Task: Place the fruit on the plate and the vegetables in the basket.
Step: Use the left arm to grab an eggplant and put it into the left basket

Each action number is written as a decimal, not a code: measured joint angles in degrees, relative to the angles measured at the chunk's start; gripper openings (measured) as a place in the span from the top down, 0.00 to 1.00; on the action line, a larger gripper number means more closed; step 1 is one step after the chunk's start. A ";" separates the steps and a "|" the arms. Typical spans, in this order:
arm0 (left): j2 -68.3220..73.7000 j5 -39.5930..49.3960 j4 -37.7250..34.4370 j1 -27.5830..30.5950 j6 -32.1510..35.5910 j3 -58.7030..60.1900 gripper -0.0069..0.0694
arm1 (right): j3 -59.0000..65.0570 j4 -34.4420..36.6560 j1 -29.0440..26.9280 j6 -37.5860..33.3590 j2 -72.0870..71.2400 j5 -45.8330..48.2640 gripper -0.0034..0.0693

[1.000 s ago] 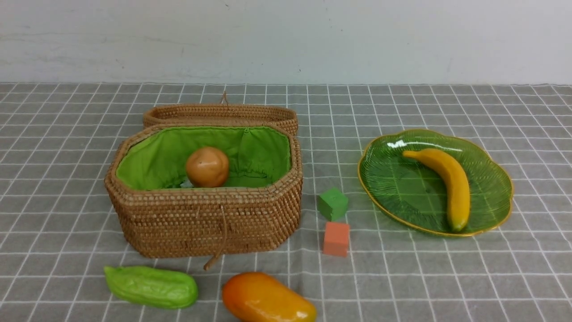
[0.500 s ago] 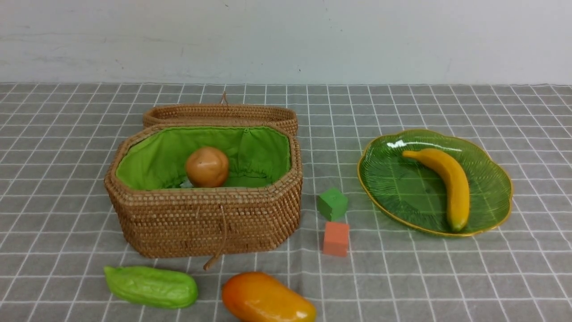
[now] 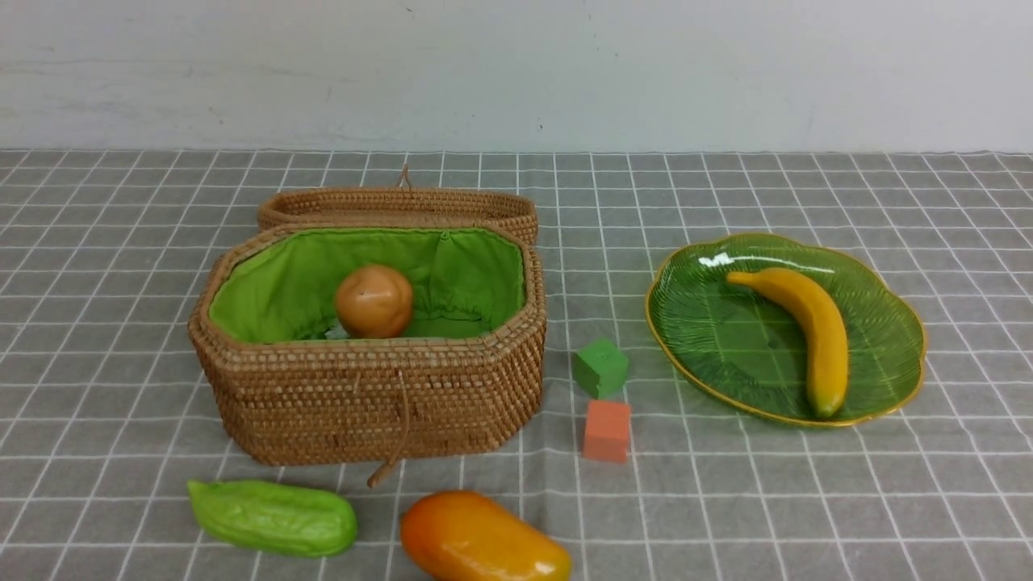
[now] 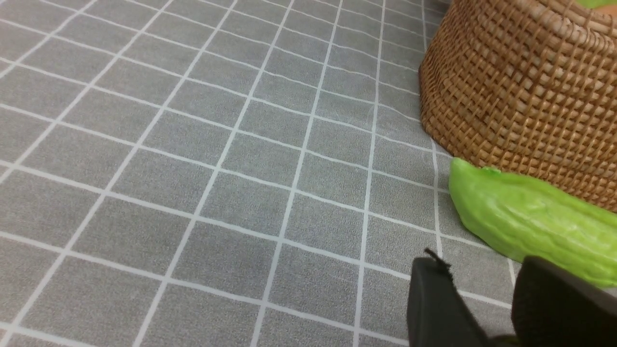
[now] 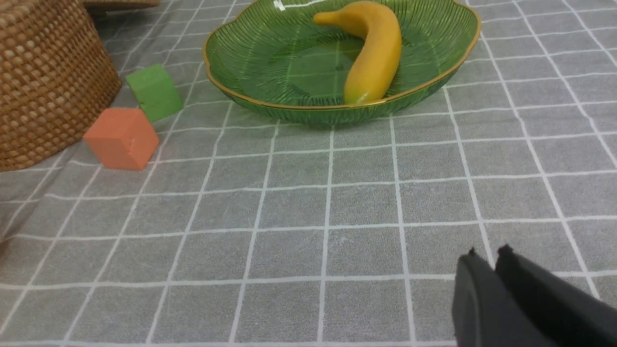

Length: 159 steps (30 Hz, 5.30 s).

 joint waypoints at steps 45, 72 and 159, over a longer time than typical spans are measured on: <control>0.00 0.00 0.00 0.00 0.00 0.00 0.60 | 0.00 0.00 0.00 0.00 0.00 -0.06 0.79; 0.00 -22.05 -2.60 0.00 -13.09 -7.40 0.60 | 0.00 0.00 0.00 0.00 0.00 -0.06 0.75; 86.44 27.26 -18.97 -26.43 80.32 -44.08 0.49 | 0.00 0.00 0.00 0.00 0.00 -0.07 0.63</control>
